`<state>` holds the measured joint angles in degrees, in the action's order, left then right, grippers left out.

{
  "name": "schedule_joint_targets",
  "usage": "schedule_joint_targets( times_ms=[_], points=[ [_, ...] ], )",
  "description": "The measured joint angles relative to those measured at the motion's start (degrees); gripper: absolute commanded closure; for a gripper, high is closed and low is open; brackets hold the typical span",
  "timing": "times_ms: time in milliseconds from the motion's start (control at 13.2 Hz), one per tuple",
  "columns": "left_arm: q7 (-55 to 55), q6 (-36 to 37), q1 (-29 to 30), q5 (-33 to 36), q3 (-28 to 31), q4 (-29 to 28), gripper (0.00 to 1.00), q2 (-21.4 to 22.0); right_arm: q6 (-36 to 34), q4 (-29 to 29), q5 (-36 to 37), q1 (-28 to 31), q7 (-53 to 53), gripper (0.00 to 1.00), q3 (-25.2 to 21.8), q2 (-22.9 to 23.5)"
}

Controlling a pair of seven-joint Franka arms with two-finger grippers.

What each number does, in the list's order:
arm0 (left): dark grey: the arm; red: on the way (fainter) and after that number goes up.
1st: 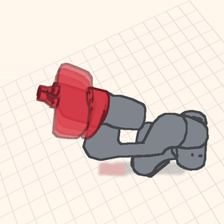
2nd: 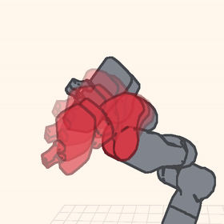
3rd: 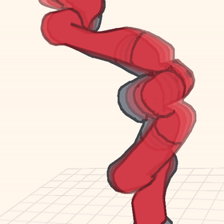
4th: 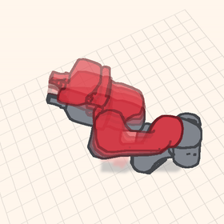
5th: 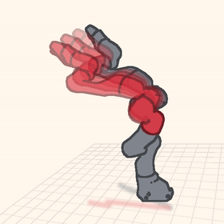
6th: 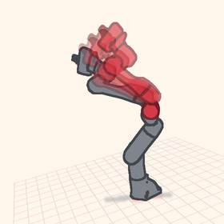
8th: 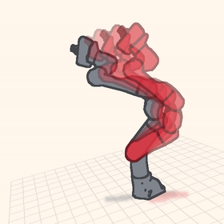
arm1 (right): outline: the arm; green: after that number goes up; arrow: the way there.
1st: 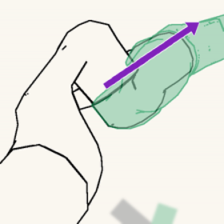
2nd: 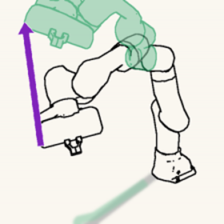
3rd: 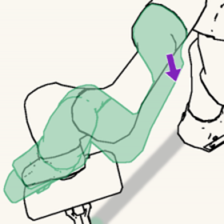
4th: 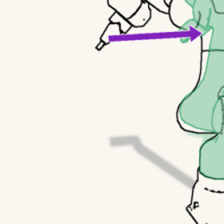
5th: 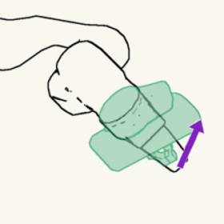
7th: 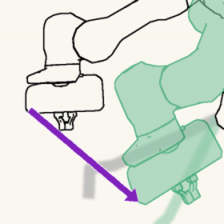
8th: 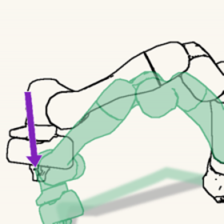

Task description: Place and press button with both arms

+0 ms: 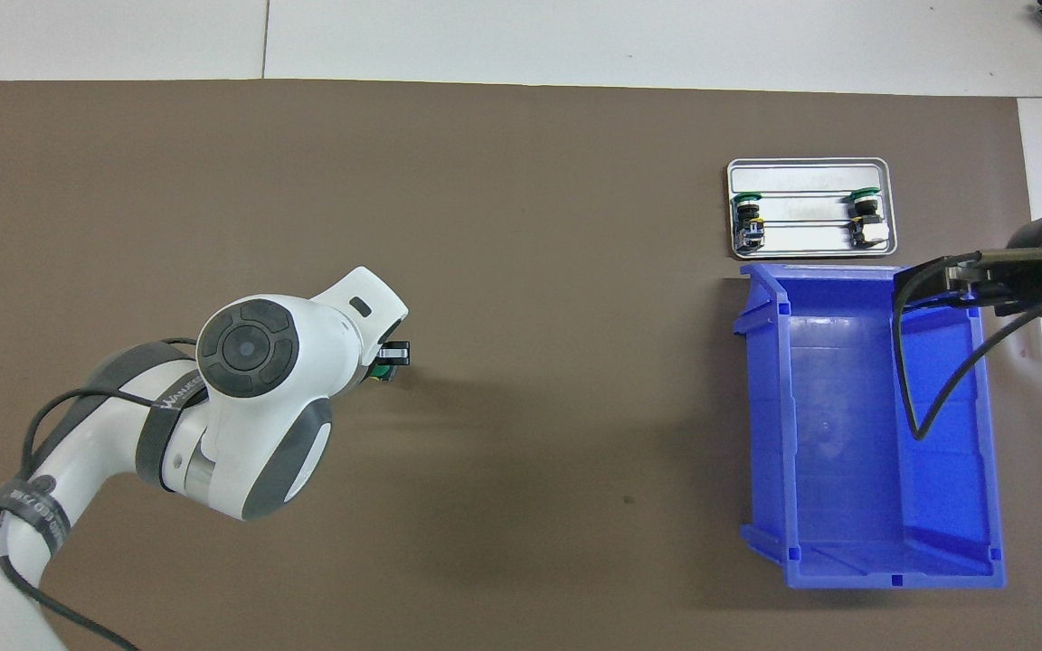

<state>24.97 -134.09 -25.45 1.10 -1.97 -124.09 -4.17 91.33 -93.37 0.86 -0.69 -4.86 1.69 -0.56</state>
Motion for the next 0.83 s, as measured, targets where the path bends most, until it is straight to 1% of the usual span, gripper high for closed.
schedule_joint_targets(
  times_ms=[380, 607, 835],
  points=[
    [0.00, -0.06, 0.00, 0.00, -0.02, -0.14, 1.00, -0.08, 0.00, 0.00, 0.00, 0.01, 0.00, 0.00, 0.00, 0.00],
    [0.00, -2.44, 0.00, 0.00, 0.01, -1.31, 1.00, 0.04, -0.01, 0.00, 0.00, 0.15, 0.00, 0.00, -0.01, 0.00],
    [0.00, -2.87, 0.00, 0.00, 0.02, -1.65, 1.00, 0.24, -0.03, 0.00, 0.00, 0.17, 0.00, 0.00, -0.01, 0.00]
  ],
)
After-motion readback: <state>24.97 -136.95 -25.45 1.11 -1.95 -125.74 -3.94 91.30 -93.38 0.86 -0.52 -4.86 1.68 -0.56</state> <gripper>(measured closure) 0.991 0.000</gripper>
